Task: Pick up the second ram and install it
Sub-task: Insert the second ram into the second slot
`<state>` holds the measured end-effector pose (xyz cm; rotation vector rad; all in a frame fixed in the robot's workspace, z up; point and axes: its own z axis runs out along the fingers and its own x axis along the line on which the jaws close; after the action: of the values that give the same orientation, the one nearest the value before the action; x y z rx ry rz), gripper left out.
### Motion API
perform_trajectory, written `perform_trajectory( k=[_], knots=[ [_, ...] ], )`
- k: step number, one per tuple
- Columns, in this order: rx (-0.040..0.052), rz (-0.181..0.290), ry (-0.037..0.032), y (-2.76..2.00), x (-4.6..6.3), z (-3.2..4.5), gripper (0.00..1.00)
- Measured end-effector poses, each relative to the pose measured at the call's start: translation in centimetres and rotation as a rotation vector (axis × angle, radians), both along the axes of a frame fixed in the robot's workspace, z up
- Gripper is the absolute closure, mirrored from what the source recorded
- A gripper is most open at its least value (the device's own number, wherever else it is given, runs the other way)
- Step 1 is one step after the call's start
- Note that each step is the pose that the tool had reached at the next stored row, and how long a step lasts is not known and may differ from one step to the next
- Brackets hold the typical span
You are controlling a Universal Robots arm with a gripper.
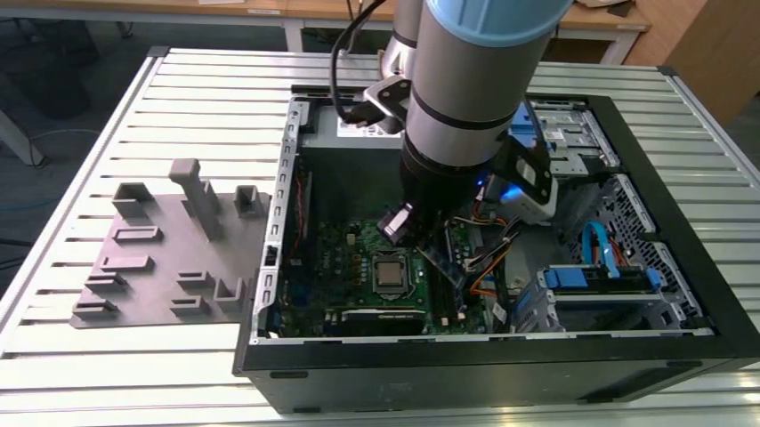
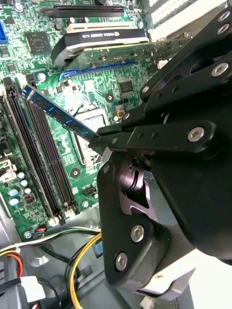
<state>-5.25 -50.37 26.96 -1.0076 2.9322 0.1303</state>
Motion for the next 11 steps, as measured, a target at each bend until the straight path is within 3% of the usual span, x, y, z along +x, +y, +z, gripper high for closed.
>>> perform_trajectory(
  k=[11],
  knots=[
    [0.0,-0.082,0.0,0.0,0.0,-0.01,0.89]
  ],
)
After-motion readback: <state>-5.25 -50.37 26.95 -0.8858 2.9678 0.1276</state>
